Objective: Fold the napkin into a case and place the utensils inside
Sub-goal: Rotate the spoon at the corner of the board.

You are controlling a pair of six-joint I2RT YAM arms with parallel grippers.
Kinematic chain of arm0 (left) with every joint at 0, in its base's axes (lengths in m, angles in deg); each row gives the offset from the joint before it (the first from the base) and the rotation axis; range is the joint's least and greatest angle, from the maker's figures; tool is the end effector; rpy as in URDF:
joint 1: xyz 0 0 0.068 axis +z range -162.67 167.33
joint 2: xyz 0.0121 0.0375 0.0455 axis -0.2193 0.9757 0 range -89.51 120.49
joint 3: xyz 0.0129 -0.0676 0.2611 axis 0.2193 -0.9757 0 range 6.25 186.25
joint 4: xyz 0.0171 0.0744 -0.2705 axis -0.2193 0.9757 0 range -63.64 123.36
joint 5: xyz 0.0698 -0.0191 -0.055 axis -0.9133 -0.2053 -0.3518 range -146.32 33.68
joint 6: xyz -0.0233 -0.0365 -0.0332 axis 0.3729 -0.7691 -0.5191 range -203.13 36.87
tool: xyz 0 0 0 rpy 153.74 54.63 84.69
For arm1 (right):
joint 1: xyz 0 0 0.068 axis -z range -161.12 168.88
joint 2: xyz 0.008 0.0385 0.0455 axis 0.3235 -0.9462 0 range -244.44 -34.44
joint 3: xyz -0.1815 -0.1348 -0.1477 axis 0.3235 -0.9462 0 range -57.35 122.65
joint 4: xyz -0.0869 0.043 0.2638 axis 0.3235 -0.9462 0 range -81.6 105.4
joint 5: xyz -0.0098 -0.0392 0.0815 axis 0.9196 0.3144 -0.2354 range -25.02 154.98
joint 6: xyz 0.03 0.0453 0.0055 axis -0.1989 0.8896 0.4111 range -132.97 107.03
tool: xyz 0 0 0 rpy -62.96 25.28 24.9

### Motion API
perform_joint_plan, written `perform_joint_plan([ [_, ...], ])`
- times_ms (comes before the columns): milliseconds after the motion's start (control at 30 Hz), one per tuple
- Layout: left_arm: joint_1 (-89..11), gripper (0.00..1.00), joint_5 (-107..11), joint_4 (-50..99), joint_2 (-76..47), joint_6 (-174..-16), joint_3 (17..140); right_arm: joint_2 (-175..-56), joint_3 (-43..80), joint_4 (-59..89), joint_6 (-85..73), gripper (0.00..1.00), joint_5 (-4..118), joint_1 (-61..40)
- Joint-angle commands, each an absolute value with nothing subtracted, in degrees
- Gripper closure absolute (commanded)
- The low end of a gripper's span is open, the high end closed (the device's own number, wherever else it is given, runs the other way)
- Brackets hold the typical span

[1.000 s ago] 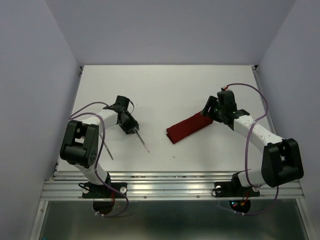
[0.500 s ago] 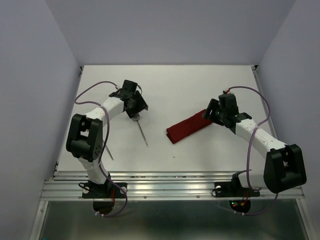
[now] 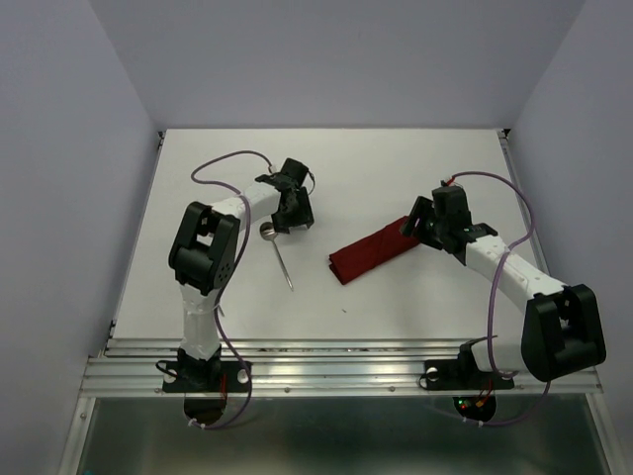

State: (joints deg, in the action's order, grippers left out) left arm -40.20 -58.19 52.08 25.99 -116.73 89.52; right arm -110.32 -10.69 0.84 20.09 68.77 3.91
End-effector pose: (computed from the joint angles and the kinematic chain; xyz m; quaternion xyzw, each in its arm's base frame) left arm 0.3978 -0.2060 0.1644 -0.0554 0.9594 -0.1269 0.2456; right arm 0.2880 0.0743 0.2129 0.1574 0.9058 0.1318 0.3707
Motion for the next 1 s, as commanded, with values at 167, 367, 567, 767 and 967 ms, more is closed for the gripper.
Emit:
perform_joint_plan([
  [167,-33.68,0.32,-64.93,54.14,17.99,-120.31,76.33,-108.97,-11.29,1.60,20.60,0.34,68.76,4.20],
  [367,-33.15,0.32,-65.28,53.17,11.13,-121.62,65.69,-109.32,-11.12,1.87,20.43,0.34,68.40,4.20],
  [567,-33.41,0.32,-65.28,55.62,6.64,-118.56,64.79,-109.50,-10.68,1.87,20.25,0.35,68.32,4.20],
  [767,-35.87,0.32,-71.25,61.86,0.50,-114.68,68.20,-109.24,-10.50,2.04,20.43,0.34,67.97,4.20],
  [967,-39.73,0.32,-73.90,65.47,-2.23,-115.91,68.75,-109.59,-10.59,2.22,20.69,0.34,67.44,4.20],
])
